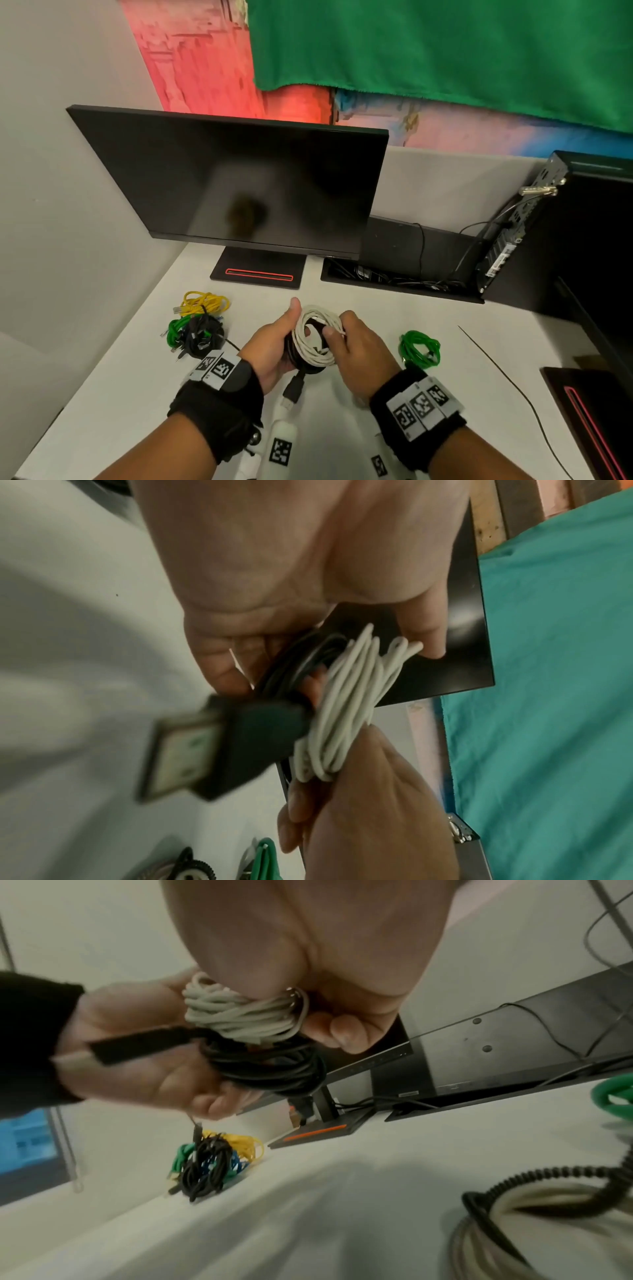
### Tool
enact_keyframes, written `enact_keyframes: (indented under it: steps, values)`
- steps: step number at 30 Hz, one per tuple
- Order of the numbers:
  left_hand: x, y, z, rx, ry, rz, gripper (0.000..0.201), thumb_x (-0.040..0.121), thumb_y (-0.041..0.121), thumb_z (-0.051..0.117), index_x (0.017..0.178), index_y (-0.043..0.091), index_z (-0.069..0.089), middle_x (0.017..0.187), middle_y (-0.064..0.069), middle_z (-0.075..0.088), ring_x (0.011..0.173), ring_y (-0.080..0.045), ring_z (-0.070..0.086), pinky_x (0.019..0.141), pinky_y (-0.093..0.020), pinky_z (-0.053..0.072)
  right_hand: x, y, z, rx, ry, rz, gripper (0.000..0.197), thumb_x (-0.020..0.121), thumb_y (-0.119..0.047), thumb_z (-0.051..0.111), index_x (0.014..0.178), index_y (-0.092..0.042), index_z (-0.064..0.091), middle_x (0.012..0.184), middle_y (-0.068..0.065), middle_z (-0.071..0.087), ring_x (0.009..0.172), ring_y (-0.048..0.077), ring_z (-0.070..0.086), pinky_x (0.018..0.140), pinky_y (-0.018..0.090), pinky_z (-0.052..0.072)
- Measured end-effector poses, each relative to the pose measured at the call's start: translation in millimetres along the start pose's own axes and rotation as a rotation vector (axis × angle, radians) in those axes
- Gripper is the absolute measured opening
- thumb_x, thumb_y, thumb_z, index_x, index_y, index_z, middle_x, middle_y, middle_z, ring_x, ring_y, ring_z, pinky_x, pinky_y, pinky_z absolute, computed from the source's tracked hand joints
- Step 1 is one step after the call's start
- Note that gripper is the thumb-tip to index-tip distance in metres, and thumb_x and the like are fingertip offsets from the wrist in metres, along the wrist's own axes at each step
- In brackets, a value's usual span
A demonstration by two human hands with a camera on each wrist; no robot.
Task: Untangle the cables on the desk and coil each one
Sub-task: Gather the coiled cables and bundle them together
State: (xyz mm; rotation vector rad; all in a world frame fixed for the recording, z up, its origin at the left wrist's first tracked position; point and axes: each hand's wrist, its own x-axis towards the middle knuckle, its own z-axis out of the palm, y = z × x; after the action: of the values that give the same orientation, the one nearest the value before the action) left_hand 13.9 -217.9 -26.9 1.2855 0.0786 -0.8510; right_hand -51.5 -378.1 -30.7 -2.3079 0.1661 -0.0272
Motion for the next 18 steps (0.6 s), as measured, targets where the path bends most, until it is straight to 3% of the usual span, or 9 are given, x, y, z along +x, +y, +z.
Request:
enact_keyframes:
  steps: [2, 4, 6, 8, 10, 13, 16, 18]
  values:
    - [-4, -3, -2, 0.028, 0.015, 0.025, 0.053, 0.071, 0.062, 0.069, 0.099, 0.017, 0.077, 0.093, -0.006, 0.073, 0.088, -0.02, 0.071, 0.076, -0.036, 0.055, -1, 2, 12, -0.076, 0.002, -0.006, 0.026, 0.102, -0.047, 0.036, 0.09, -0.024, 0.038, 0.09, -0.003, 0.054, 0.077, 0.017, 0.053, 0.065, 0.031, 0.04]
    - [-6, -7, -5, 0.07, 0.034, 0.065, 0.042, 0.067, 0.051, 0.079, 0.092, 0.018, 0.077, 0.086, -0.009, 0.071, 0.081, -0.019, 0.07, 0.072, -0.035, 0.055, -2, 6, 22, -0.121, 0.012, 0.011, 0.025, 0.102, -0.048, 0.034, 0.089, -0.026, 0.035, 0.086, -0.005, 0.049, 0.072, 0.016, 0.051, 0.061, 0.029, 0.036]
    - [-8, -9, -5, 0.172, 0.013, 0.085, 0.032, 0.069, 0.039, 0.077, 0.093, 0.017, 0.075, 0.09, -0.009, 0.073, 0.083, -0.019, 0.07, 0.074, -0.035, 0.055, -2, 10, 28, -0.158, 0.038, 0.047, 0.025, 0.101, -0.049, 0.032, 0.086, -0.029, 0.032, 0.08, -0.009, 0.044, 0.064, 0.01, 0.046, 0.052, 0.024, 0.03]
    - [-9, -8, -1, 0.248, 0.021, 0.101, 0.023, 0.069, 0.028, 0.07, 0.086, 0.013, 0.074, 0.082, -0.012, 0.073, 0.077, -0.021, 0.07, 0.069, -0.033, 0.056, -2, 10, 31, -0.174, 0.036, 0.083, 0.027, 0.101, -0.049, 0.031, 0.084, -0.029, 0.03, 0.076, -0.011, 0.042, 0.06, 0.006, 0.044, 0.05, 0.022, 0.027]
    - [-9, -6, 2, 0.259, 0.09, 0.112, 0.014, 0.071, 0.02, 0.062, 0.073, 0.011, 0.072, 0.072, -0.017, 0.07, 0.067, -0.025, 0.067, 0.065, -0.035, 0.057, -2, 11, 33, -0.154, 0.003, 0.076, 0.028, 0.103, -0.048, 0.031, 0.087, -0.025, 0.034, 0.08, -0.006, 0.048, 0.065, 0.015, 0.048, 0.056, 0.03, 0.035]
    - [-7, -11, 0, 0.213, 0.152, 0.112, 0.022, 0.084, 0.009, 0.057, 0.066, 0.01, 0.069, 0.064, -0.015, 0.064, 0.061, -0.024, 0.061, 0.061, -0.032, 0.052, -2, 10, 30, -0.043, -0.103, 0.048, 0.029, 0.104, -0.046, 0.034, 0.09, -0.022, 0.038, 0.084, -0.002, 0.055, 0.077, 0.02, 0.053, 0.07, 0.037, 0.044]
    - [-6, -17, -7, 0.164, 0.221, 0.11, 0.014, 0.086, 0.009, 0.058, 0.074, 0.007, 0.065, 0.062, -0.01, 0.061, 0.059, -0.022, 0.058, 0.061, -0.031, 0.049, -2, 22, 18, 0.054, -0.234, 0.109, 0.034, 0.095, -0.064, 0.035, 0.084, -0.032, 0.041, 0.083, -0.01, 0.054, 0.074, 0.011, 0.052, 0.067, 0.032, 0.042]
    - [-4, -16, -14, 0.184, 0.281, 0.125, 0.011, 0.078, 0.015, 0.063, 0.074, 0.006, 0.066, 0.063, -0.01, 0.063, 0.06, -0.021, 0.058, 0.064, -0.033, 0.049, -4, 43, 10, -0.109, -0.224, 0.161, 0.037, 0.09, -0.069, 0.037, 0.093, -0.034, 0.049, 0.097, -0.009, 0.056, 0.083, 0.011, 0.056, 0.07, 0.029, 0.041]
